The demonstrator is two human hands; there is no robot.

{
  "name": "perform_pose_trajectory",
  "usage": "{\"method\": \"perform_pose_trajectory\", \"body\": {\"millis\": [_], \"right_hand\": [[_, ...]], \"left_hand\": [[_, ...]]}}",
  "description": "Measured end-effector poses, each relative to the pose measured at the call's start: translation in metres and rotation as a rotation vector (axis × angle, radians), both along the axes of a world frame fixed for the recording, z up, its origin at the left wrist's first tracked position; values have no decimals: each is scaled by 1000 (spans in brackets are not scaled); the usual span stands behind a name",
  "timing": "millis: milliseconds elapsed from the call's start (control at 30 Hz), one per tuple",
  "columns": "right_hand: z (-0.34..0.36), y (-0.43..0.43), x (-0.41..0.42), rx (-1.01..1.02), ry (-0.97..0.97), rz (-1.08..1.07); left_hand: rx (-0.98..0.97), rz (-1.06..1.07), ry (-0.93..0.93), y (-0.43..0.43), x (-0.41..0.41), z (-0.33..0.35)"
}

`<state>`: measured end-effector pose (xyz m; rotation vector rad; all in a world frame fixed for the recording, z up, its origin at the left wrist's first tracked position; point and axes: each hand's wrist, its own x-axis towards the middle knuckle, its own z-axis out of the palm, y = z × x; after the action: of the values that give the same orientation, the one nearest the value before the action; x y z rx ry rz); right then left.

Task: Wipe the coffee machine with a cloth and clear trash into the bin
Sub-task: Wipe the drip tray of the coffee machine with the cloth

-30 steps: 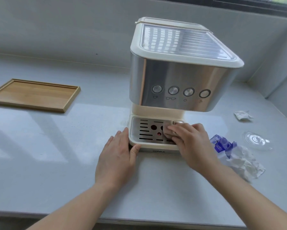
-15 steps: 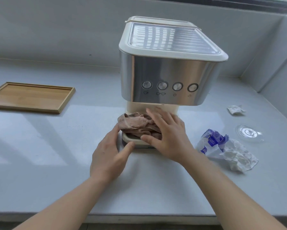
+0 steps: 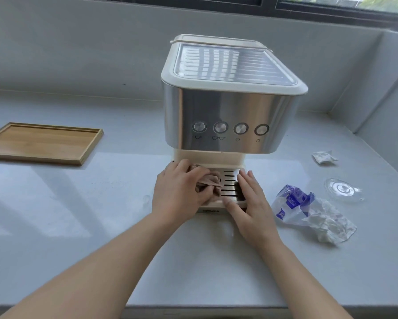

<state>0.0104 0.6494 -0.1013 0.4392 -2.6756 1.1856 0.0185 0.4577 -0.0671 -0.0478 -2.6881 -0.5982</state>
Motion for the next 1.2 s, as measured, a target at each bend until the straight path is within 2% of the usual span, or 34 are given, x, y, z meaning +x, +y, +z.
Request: {"method": "perform_pose_trajectory", "body": {"millis": [233, 367, 567, 767, 1000, 1100, 1200], "right_hand": [[-6, -2, -1, 73, 73, 2], [-5, -5, 1, 113, 85, -29], [-4, -11, 4, 255, 113, -57], [-3, -11, 3, 248, 100, -49], [0, -10, 4, 228, 110, -53], [-1, -10, 3, 219, 95, -58], [-2, -8, 3, 193, 77, -43]], "left_hand": [[375, 91, -22, -31, -10, -10], [434, 110, 2, -23, -5, -9], [518, 84, 64, -23, 49, -25], [454, 96, -32, -32, 4, -12], [657, 83, -29, -26, 55, -22], [539, 48, -23, -24, 90, -27], [259, 8, 24, -7, 110, -35]]}}
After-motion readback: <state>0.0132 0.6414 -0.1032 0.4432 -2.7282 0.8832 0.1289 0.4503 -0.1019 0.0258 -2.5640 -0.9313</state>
